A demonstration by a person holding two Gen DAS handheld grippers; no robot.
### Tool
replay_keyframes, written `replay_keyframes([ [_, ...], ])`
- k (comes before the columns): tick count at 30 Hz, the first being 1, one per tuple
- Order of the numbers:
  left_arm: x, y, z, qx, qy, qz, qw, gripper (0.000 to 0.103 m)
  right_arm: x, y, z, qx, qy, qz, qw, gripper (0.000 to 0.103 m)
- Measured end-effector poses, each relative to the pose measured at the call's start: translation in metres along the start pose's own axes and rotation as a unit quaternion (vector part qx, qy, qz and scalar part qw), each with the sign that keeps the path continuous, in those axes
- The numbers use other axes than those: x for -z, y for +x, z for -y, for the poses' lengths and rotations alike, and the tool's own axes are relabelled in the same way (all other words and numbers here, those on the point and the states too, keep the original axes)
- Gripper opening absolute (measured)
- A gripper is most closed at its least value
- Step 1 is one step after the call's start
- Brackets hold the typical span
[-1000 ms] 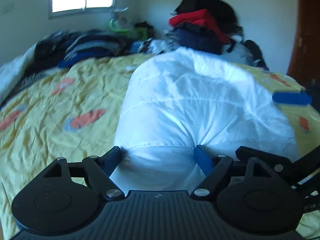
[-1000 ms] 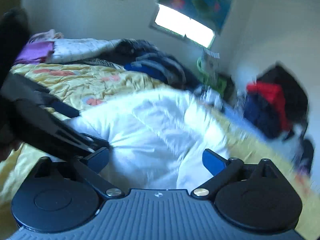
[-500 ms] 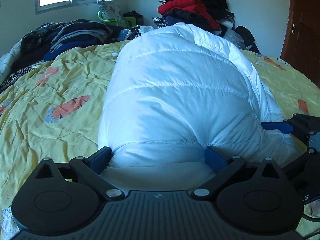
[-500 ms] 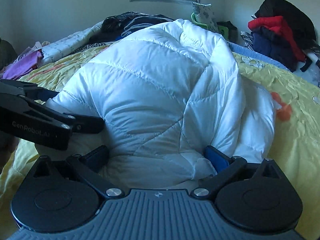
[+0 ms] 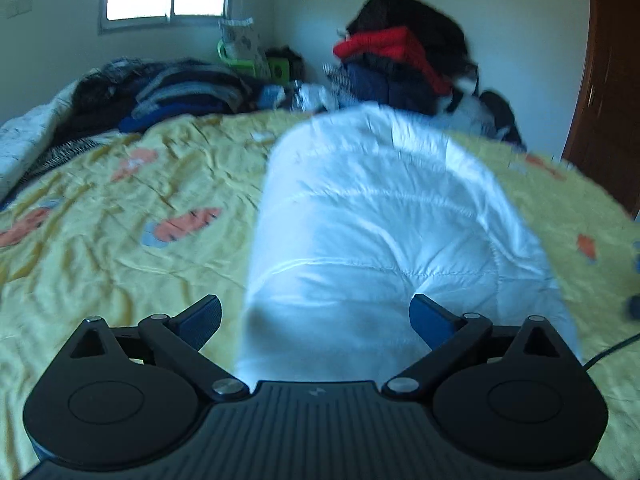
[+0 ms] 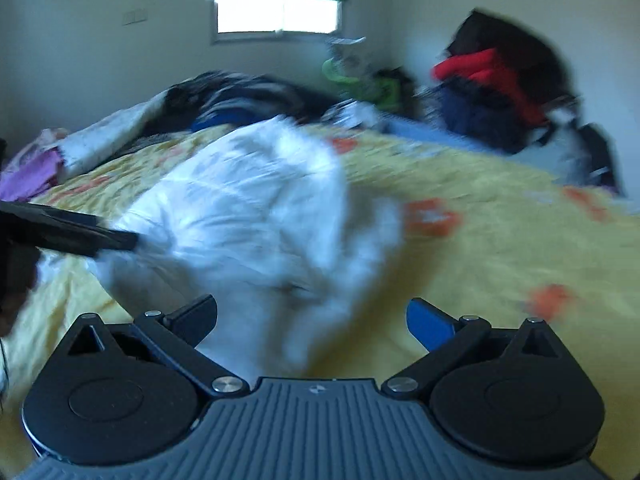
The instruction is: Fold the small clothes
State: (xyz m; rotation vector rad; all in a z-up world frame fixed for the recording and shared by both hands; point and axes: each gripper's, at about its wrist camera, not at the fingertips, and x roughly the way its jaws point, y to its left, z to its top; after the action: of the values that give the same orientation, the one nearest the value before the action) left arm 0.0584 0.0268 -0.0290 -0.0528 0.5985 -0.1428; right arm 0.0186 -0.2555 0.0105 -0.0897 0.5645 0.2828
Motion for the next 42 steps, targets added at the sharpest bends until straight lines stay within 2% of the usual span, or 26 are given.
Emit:
replay_keyframes([
  [3, 0.006, -0.027, -0.022, -0.003, -0.015, 0.016, 0.9998, 0.101, 0.014, -0.073, 0.036, 0.094, -0.019, 0.032, 0.995, 0.101],
  [4, 0.008, -0.034, -0.03, -0.01, -0.02, 0.02, 0.9996, 0.101, 0.018, -0.098, 0.05, 0.147, -0.032, 0.042, 0.988, 0.101],
  [6, 0.012, -0.046, -0.045, -0.018, -0.031, 0.023, 0.9991, 0.101, 0.021, -0.142, 0.074, 0.258, -0.053, 0.058, 0.963, 0.101],
  [7, 0.014, -0.052, -0.05, -0.022, -0.036, 0.027, 0.9988, 0.101, 0.02, -0.167, 0.084, 0.325, -0.07, 0.072, 0.94, 0.101],
  [8, 0.015, -0.057, -0.056, -0.024, -0.041, 0.029, 0.9985, 0.101, 0.019, -0.188, 0.089, 0.389, -0.093, 0.087, 0.912, 0.102],
  [10, 0.017, -0.064, -0.063, -0.029, -0.044, 0.036, 0.998, 0.101, 0.019, -0.215, 0.088, 0.518, -0.188, 0.101, 0.828, 0.102],
  [11, 0.019, -0.068, -0.064, -0.032, -0.046, 0.041, 0.9976, 0.101, 0.021, -0.222, 0.083, 0.582, -0.258, 0.105, 0.764, 0.103],
  [12, 0.02, -0.07, -0.064, -0.031, -0.048, 0.044, 0.9974, 0.101, 0.026, -0.226, 0.075, 0.631, -0.341, 0.115, 0.688, 0.103],
  [13, 0.023, -0.07, -0.065, -0.028, -0.048, 0.045, 0.9974, 0.101, 0.031, -0.229, 0.068, 0.641, -0.394, 0.126, 0.646, 0.103],
  [14, 0.025, -0.07, -0.063, -0.026, -0.049, 0.045, 0.9974, 0.101, 0.034, -0.231, 0.058, 0.636, -0.429, 0.141, 0.626, 0.103],
  [15, 0.027, -0.068, -0.06, -0.024, -0.049, 0.042, 0.9977, 0.101, 0.034, -0.232, 0.045, 0.614, -0.436, 0.15, 0.641, 0.103],
  [16, 0.029, -0.066, -0.055, -0.02, -0.047, 0.035, 0.9981, 0.101, 0.032, -0.231, 0.032, 0.58, -0.422, 0.155, 0.679, 0.103],
  [17, 0.031, -0.063, -0.05, -0.017, -0.045, 0.028, 0.9985, 0.101, 0.03, -0.228, 0.019, 0.535, -0.394, 0.16, 0.73, 0.103],
  [18, 0.034, -0.06, -0.044, -0.013, -0.045, 0.021, 0.9987, 0.101, 0.029, -0.222, 0.007, 0.477, -0.35, 0.159, 0.791, 0.103],
  [20, 0.04, -0.055, -0.032, -0.004, -0.041, 0.008, 0.9991, 0.101, 0.029, -0.198, -0.011, 0.323, -0.229, 0.137, 0.908, 0.103],
  [21, 0.044, -0.052, -0.026, -0.003, -0.038, 0.002, 0.9993, 0.101, 0.032, -0.182, -0.018, 0.243, -0.17, 0.122, 0.947, 0.102],
  [22, 0.047, -0.048, -0.02, -0.005, -0.036, -0.005, 0.9993, 0.101, 0.038, -0.161, -0.024, 0.166, -0.109, 0.098, 0.975, 0.102],
  [23, 0.051, -0.044, -0.014, -0.007, -0.032, -0.012, 0.9994, 0.101, 0.044, -0.136, -0.034, 0.1, -0.054, 0.064, 0.991, 0.102],
  [24, 0.055, -0.04, -0.009, -0.008, -0.026, -0.018, 0.9995, 0.101, 0.051, -0.109, -0.046, 0.053, -0.012, 0.027, 0.998, 0.102],
  [25, 0.059, -0.036, -0.004, -0.011, -0.018, -0.019, 0.9996, 0.101, 0.057, -0.088, -0.057, 0.031, 0.006, 0.003, 1.0, 0.102],
  [27, 0.067, -0.029, 0.006, -0.026, 0.0, -0.021, 0.9994, 0.101, 0.066, -0.053, -0.08, 0.016, 0.026, -0.021, 0.999, 0.102],
  [30, 0.073, -0.021, 0.01, -0.033, 0.004, -0.032, 0.9989, 0.101, 0.07, -0.021, -0.099, 0.026, 0.051, -0.023, 0.998, 0.102],
  [32, 0.075, -0.016, 0.009, -0.032, -0.005, -0.033, 0.9989, 0.101, 0.068, 0.004, -0.1, 0.045, 0.06, -0.052, 0.996, 0.102],
  [35, 0.08, -0.007, 0.01, -0.053, 0.001, -0.037, 0.9979, 0.101, 0.074, 0.03, -0.1, 0.075, 0.085, -0.11, 0.987, 0.102],
  [38, 0.08, -0.003, 0.008, -0.053, -0.003, -0.045, 0.9976, 0.101, 0.08, 0.035, -0.099, 0.086, 0.114, -0.1, 0.985, 0.102],
  [42, 0.08, -0.002, 0.006, -0.05, -0.003, -0.045, 0.9977, 0.103, 0.087, 0.042, -0.109, 0.109, 0.091, -0.084, 0.986, 0.103],
])
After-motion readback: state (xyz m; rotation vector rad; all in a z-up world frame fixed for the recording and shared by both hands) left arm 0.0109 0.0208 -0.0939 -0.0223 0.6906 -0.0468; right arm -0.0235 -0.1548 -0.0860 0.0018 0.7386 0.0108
